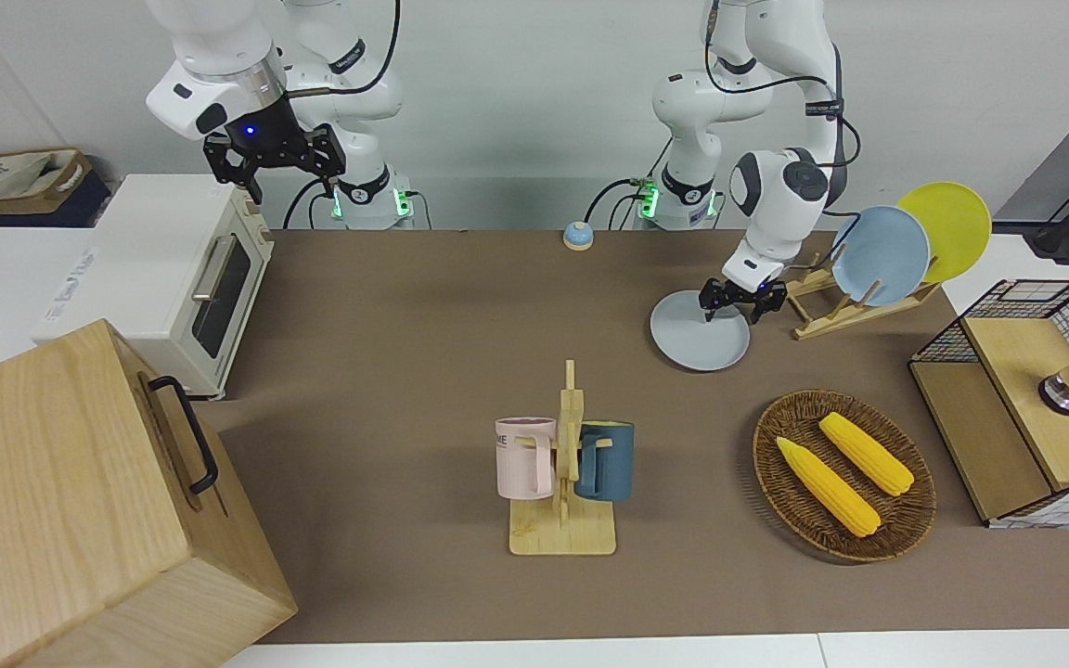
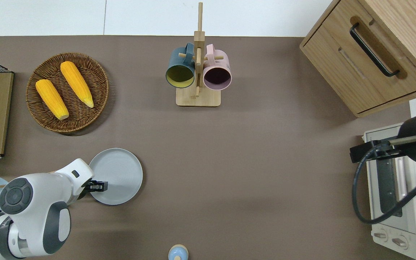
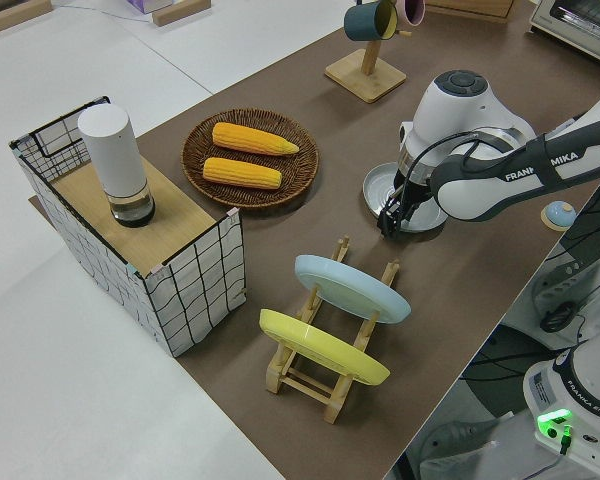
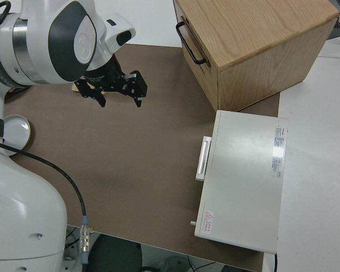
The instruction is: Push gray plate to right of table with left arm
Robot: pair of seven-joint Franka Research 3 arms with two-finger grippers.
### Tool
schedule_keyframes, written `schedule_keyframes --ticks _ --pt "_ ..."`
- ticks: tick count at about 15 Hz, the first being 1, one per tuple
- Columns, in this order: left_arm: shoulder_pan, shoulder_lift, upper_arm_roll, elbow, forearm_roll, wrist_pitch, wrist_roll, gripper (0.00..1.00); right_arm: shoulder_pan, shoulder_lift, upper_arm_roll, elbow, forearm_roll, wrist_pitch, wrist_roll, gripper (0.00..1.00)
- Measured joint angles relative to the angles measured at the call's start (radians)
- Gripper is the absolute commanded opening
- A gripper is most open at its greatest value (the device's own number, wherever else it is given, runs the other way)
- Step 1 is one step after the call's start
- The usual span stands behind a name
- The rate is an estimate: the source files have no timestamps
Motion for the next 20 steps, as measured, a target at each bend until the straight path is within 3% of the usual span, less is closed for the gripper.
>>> schedule_keyframes --ticks 6,20 --pt "-0.001 -0.005 0.001 0.003 0.0 0.005 -0.026 0.0 0.0 0.0 0.0 0.0 0.0 0.0 0.0 0.983" --pt "-0.021 -0.006 0.0 0.013 -0.008 0.01 -0.046 0.0 0.0 0.0 0.0 0.0 0.0 0.0 0.0 0.983"
